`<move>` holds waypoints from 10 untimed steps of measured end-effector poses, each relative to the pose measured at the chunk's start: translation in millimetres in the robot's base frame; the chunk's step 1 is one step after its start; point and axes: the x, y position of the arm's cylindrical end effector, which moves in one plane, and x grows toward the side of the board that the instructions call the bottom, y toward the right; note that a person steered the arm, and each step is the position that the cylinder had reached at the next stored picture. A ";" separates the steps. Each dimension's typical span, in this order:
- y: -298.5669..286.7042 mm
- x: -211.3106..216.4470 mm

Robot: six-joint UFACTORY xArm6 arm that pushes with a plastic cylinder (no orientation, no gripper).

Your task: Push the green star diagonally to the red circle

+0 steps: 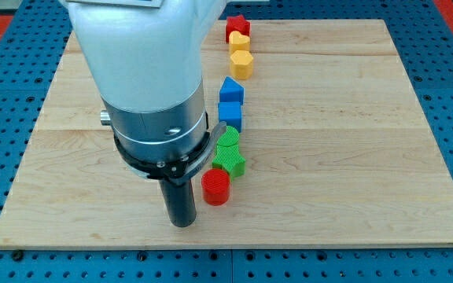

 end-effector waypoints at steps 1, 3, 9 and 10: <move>0.0 0.0; -4.7 0.5; 149.4 -145.9; 114.0 -161.3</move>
